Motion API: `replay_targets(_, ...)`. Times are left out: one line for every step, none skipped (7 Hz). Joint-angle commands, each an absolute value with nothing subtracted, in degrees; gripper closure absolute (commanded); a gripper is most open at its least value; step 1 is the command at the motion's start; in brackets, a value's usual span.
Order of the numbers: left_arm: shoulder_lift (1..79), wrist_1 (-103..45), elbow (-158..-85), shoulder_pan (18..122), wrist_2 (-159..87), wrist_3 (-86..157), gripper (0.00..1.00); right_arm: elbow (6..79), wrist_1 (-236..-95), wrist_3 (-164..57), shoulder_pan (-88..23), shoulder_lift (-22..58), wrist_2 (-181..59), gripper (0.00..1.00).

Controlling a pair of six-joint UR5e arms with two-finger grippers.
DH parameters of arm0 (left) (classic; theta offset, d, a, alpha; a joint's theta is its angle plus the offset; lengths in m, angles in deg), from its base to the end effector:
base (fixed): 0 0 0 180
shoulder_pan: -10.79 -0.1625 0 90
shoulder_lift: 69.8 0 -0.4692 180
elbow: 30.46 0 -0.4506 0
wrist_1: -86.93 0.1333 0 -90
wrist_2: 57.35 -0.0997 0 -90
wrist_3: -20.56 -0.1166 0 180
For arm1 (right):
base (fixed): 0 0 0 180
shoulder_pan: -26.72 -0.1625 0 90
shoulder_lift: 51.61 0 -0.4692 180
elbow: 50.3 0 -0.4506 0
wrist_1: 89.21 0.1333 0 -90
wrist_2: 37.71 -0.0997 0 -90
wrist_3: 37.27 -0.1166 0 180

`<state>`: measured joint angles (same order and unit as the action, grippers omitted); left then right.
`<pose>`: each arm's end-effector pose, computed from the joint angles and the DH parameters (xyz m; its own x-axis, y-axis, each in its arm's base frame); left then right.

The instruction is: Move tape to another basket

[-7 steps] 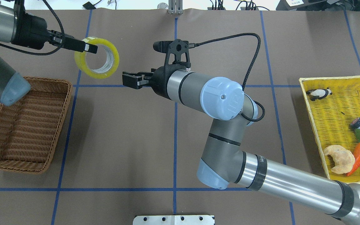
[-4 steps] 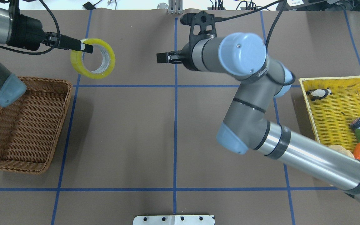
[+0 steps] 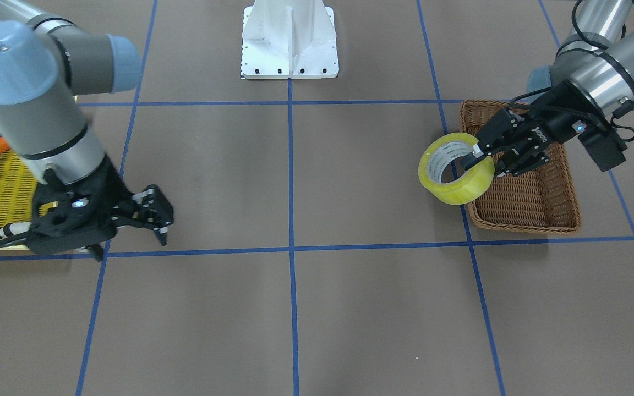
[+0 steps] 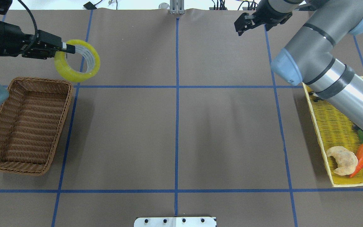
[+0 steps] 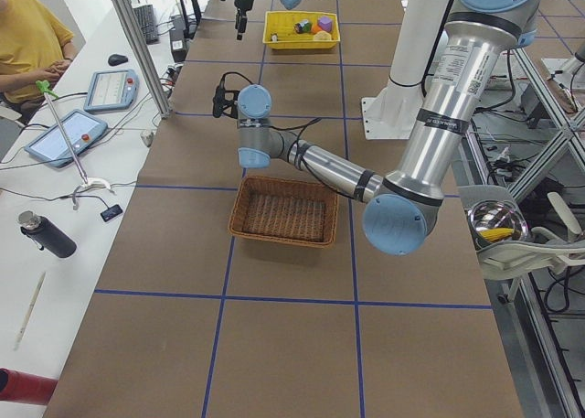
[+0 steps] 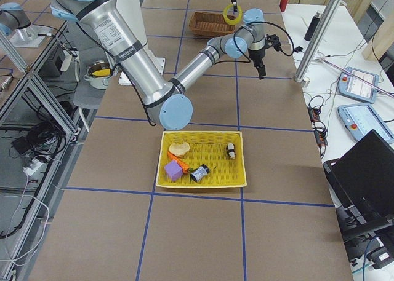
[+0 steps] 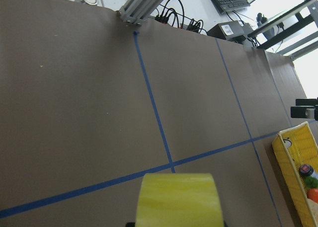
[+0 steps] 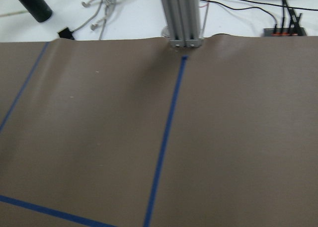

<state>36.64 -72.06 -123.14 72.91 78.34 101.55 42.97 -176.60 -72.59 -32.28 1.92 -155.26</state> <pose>0.2567 -0.5919 0.3680 0.0596 0.1214 -0.9908 0.2771 0.9516 0.1332 -0.3279 -0.6998 0.2610 0.7092 -0.2243 0.6684 -0.0360 0.9353 0.3520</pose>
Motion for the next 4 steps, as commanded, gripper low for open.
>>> replay_targets(30.6, -77.65, -123.18, 74.34, 78.36, 105.87, 1.0, 42.86, -178.77, -55.64, -42.58, 10.66, -160.56, 0.0)
replay_targets(27.61, -82.3, -122.75, 74.42, 78.35, 107.03, 1.0, 42.86, -178.69, -50.51, -45.24, 14.53, -162.24, 0.0)
replay_targets(25.06, -85.31, -122.66, 74.42, 78.35, 107.13, 1.0, 42.86, -178.69, -48.89, -47.61, 17.44, -163.3, 0.0)
replay_targets(22.6, -86.64, -122.48, 74.42, 78.35, 107.3, 1.0, 42.86, -178.77, -46.87, -51.03, 21.12, -166.62, 0.0)
